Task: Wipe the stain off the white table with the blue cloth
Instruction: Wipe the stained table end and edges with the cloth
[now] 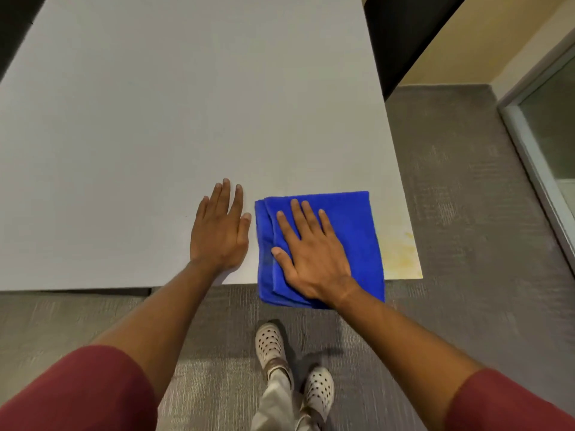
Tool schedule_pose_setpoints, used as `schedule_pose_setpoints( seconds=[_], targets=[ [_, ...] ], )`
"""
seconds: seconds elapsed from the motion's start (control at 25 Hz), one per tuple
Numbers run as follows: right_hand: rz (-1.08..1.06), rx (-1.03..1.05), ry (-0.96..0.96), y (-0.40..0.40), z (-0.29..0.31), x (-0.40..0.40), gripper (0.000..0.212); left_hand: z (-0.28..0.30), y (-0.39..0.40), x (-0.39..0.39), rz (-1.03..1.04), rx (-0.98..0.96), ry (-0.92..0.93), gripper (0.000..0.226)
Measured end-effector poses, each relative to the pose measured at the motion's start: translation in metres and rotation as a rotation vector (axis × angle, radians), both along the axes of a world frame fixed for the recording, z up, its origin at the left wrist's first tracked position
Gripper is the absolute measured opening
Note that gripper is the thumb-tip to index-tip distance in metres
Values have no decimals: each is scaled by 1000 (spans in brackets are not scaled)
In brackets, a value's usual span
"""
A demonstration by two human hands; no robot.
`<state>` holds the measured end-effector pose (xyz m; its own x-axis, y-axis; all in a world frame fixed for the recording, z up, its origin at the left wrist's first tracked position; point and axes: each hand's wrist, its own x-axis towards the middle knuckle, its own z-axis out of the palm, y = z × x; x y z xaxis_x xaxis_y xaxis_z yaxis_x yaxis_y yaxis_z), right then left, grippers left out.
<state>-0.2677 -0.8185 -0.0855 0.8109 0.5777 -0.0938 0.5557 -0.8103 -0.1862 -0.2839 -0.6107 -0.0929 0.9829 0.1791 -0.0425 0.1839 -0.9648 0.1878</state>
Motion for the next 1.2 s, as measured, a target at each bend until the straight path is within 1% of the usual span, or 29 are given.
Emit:
schedule_pose_setpoints(
  seconds=[0.08,0.16,0.28,0.4,0.52,0.64,0.68,0.76,0.84,0.92,0.96,1.0,1.08,1.2],
  targets=[
    [48,-1,-8,-17,-3,-22,66,1,1,-2,-4,-3,9,60],
    [18,-25,-11,-47,-5,-30,65,3,2,-3,-5,-5,19,61],
    [-158,-71,-39,-93,-6,-18,69,4,1,-1,-13,-12,26,63],
    [-358,-94,-20,-123,-2,-2,72,9,-1,-2,-11,-35,37,64],
    [-527,12,40,-129,1,11,71,13,-3,-2,-9,-29,47,65],
    [-713,108,120,-115,2,35,71,12,-5,0,-2,-16,44,62],
    [-754,110,139,-107,5,46,72,11,-6,0,1,-11,38,62],
    [-726,37,85,-93,6,62,73,9,-7,1,-2,-1,24,63],
    [-542,-36,-1,-88,6,56,75,9,-6,2,-7,4,40,65],
    [-315,-55,-10,-95,4,28,77,10,-5,0,-9,-5,66,67],
    [-275,-56,1,-102,4,15,78,12,-6,4,-17,-12,72,68],
    [-287,-56,13,-110,4,8,78,13,-6,9,-27,-18,75,67],
    [-430,-31,44,-119,4,10,79,14,-5,26,-46,-35,63,64],
    [-661,141,165,-115,5,37,76,11,-3,58,-59,-59,46,63]
  ],
)
